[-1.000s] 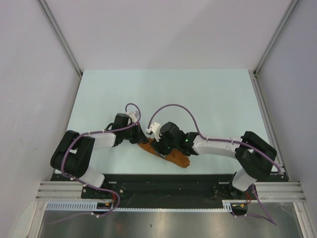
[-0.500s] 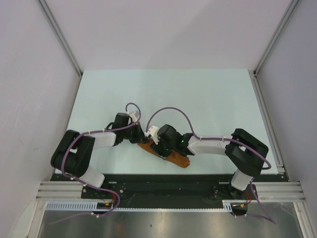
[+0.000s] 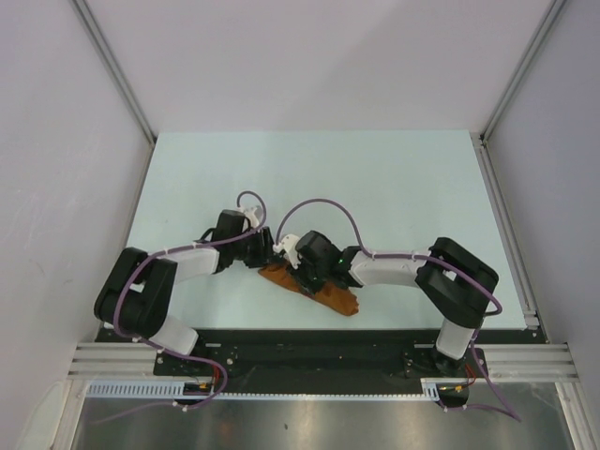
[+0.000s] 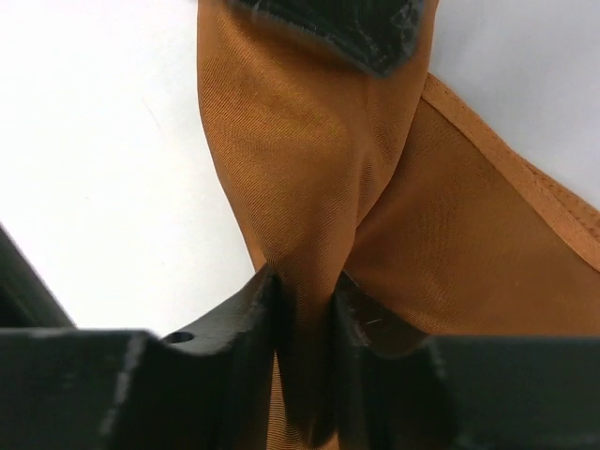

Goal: Fold the napkin, place the utensils inside, and roll it up
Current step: Roll the napkin with the utensil

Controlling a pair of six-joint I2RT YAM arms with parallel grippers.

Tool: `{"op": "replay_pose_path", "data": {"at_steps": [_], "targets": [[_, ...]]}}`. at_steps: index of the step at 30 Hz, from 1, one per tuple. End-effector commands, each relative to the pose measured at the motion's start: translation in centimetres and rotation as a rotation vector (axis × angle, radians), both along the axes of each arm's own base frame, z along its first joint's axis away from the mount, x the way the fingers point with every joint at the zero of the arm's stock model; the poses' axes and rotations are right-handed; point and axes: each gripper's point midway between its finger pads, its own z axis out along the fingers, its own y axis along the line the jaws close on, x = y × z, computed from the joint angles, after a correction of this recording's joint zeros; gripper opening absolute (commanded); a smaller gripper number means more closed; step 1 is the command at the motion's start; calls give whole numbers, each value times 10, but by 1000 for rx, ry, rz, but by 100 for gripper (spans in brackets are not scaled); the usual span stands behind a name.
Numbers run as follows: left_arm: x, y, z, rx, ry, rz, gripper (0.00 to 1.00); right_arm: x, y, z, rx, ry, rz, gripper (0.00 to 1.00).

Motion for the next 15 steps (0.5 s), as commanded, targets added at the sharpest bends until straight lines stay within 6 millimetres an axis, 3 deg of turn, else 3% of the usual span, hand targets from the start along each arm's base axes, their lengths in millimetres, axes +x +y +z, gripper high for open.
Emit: {"op": "replay_pose_path", "data": {"at_steps": [1,2,6,10,15], "targets": [[30,8,41,11,-146,62,67,-20,-8,-17,51,255,-7,25],[35,16,47,22,-171,92,73,-31,-4,-13,101,343,16,24],[35,33,51,76,-204,158,77,-40,1,-6,196,518,49,21],[24,39,49,78,-220,175,78,-48,7,2,265,668,99,20],[-1,39,38,40,-212,155,80,-42,6,5,334,805,91,19]]}}
